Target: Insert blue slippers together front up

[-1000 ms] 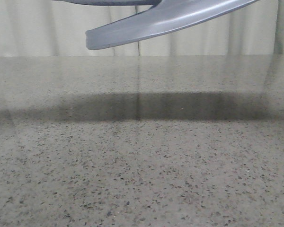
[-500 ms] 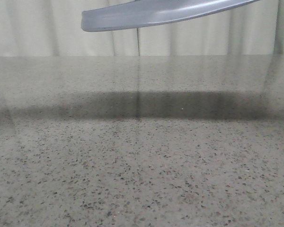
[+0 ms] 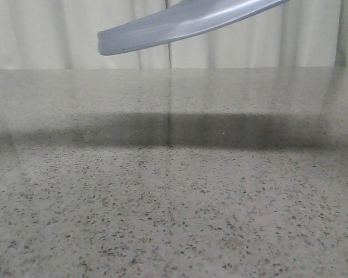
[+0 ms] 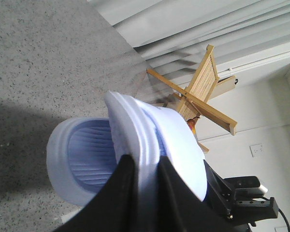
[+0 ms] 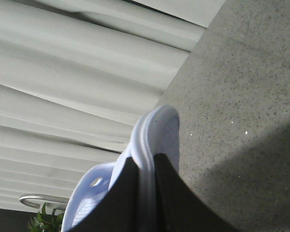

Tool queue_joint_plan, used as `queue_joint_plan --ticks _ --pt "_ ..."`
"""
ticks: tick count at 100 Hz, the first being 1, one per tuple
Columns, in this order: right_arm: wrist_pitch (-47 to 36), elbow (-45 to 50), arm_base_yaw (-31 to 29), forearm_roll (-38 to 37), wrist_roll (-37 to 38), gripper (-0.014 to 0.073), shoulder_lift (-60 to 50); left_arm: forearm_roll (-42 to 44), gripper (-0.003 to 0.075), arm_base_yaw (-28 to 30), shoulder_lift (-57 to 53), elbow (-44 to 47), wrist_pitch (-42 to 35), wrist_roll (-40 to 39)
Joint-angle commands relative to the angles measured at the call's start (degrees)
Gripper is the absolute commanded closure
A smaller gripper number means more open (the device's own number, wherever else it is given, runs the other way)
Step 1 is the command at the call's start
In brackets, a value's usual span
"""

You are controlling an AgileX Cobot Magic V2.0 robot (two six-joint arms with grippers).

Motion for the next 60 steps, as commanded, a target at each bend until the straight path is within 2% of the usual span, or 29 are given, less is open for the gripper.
queue_joint_plan --ticks 1,60 --pt "-0.3 -2.0 1.4 -0.7 0.7 0.0701 -0.2 -4.2 0.0704 -1.1 -1.0 -1.8 10.7 0.4" --pt "0.9 -2.0 1.4 -4.4 0.7 0.0701 -0.1 -4.6 0.0704 -1.1 -1.0 -1.8 10.5 1.7"
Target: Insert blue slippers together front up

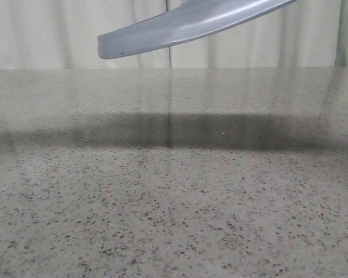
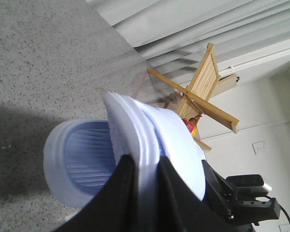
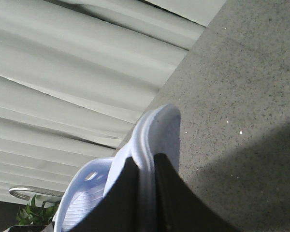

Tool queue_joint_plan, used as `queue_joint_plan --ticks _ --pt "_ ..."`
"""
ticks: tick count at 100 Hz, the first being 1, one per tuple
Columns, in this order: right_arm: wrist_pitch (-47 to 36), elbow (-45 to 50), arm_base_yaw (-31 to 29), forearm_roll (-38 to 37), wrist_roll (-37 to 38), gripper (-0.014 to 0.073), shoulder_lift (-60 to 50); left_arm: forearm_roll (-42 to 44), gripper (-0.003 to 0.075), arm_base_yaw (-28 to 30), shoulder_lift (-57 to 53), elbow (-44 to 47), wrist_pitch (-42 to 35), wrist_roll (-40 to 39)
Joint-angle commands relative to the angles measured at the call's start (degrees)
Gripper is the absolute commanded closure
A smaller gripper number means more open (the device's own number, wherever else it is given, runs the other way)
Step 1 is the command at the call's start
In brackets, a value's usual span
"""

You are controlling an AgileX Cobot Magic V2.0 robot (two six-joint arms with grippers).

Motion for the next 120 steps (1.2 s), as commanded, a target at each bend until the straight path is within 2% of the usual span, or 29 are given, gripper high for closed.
queue_joint_plan --ticks 1,23,53,67,93,120 --pt "0.1 -2.0 1.4 -1.6 0.7 0.0701 -0.1 -4.7 0.0704 -1.1 -1.0 -1.8 10.5 0.6" --pt "0.1 -2.0 1.4 -2.0 0.7 0.0700 -0.1 -4.7 0.0704 -1.1 -1.0 -1.8 10.5 0.6" --pt "-0.6 -2.0 1.4 -7.8 0.7 0.0693 -0.1 -4.8 0.0704 -1.1 -1.0 -1.8 9.9 1.9" --pt "-1.2 -2.0 1.4 -8.2 0.7 0.0626 -0.1 -4.8 0.0704 -1.1 -1.0 -1.8 9.5 1.9" --pt "-2.0 -2.0 1.4 -9.6 0.7 0.0419 -0.1 -4.9 0.0704 -1.1 -1.0 -1.8 8.1 2.1" --pt "-3.9 -2.0 1.4 -12.3 0.6 0.0344 -0.1 -6.4 0.0704 -1.1 -1.0 -1.8 7.1 2.1"
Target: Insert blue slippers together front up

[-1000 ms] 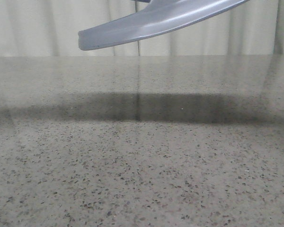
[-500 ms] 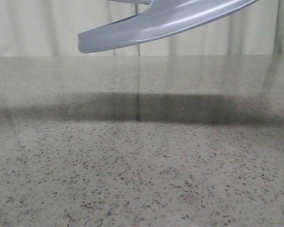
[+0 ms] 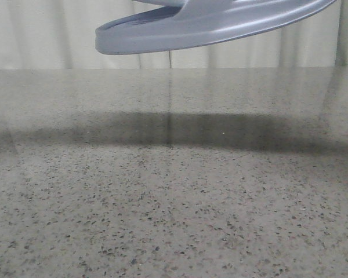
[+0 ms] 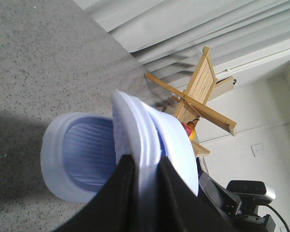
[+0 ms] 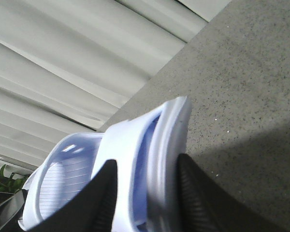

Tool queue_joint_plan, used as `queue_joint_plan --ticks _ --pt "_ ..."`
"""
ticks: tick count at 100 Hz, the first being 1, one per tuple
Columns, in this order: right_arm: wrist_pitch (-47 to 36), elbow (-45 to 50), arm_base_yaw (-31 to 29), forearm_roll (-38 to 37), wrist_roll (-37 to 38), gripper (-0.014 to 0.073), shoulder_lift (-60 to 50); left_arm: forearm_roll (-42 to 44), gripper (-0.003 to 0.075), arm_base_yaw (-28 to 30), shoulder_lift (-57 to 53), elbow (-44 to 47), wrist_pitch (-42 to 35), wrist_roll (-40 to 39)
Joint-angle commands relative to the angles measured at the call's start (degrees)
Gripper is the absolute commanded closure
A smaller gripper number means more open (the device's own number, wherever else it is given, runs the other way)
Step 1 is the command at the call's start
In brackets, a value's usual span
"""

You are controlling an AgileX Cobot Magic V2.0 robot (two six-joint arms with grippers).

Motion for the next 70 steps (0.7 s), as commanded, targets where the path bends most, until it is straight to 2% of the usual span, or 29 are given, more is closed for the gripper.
queue_joint_plan --ticks 1,27,70 --pt "-5.6 -2.0 0.8 -1.9 0.0 0.0340 -0.1 -5.0 0.0704 -1.1 -1.0 -1.8 7.5 0.2" --pt "-5.4 -2.0 -2.8 -1.9 -3.1 0.0271 -0.1 -7.5 0.0704 -1.1 -1.0 -1.8 6.6 0.3" --pt "-6.0 -2.1 -4.4 -2.0 -5.0 0.0270 -0.1 -8.5 0.0704 -1.1 -1.0 -1.8 1.2 -0.2"
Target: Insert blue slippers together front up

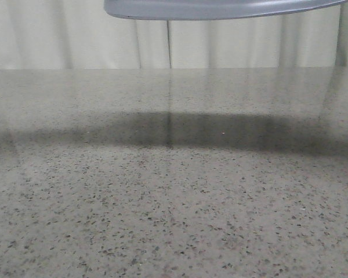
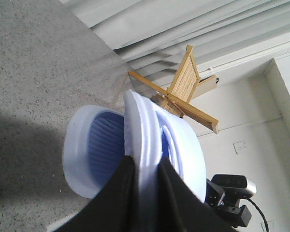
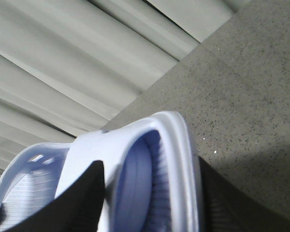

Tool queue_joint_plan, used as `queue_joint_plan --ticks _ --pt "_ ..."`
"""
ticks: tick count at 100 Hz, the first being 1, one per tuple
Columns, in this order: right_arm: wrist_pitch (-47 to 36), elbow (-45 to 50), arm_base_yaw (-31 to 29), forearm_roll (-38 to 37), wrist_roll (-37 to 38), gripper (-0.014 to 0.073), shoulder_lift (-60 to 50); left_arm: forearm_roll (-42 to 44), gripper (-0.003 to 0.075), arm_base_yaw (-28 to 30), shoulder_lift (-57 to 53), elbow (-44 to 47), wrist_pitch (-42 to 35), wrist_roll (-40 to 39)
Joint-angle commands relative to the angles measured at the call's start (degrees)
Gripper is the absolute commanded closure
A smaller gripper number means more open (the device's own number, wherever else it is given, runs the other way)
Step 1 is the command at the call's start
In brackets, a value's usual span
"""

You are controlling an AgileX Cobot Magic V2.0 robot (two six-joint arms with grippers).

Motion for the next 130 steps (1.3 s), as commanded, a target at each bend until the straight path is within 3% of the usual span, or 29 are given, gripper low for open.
queue_joint_plan --ticks 1,25,70,130 --pt "-5.3 -2.1 -0.5 -1.2 -2.1 0.0270 -0.1 -5.0 0.0704 -0.5 -1.0 -1.8 0.3 -0.7" --pt "-7.4 -2.1 -1.2 -1.2 -3.3 0.0270 -0.1 -5.1 0.0704 -0.5 -1.0 -1.8 -1.4 -1.4" --pt "-11.0 -2.1 -10.6 -1.3 -8.0 0.0270 -0.1 -5.6 0.0704 -0.5 -1.0 -1.8 -3.4 -1.8" --pt "-11.2 -2.1 -10.9 -1.3 -8.7 0.0270 -0.1 -5.5 0.0704 -0.6 -1.0 -0.5 -5.7 -2.8"
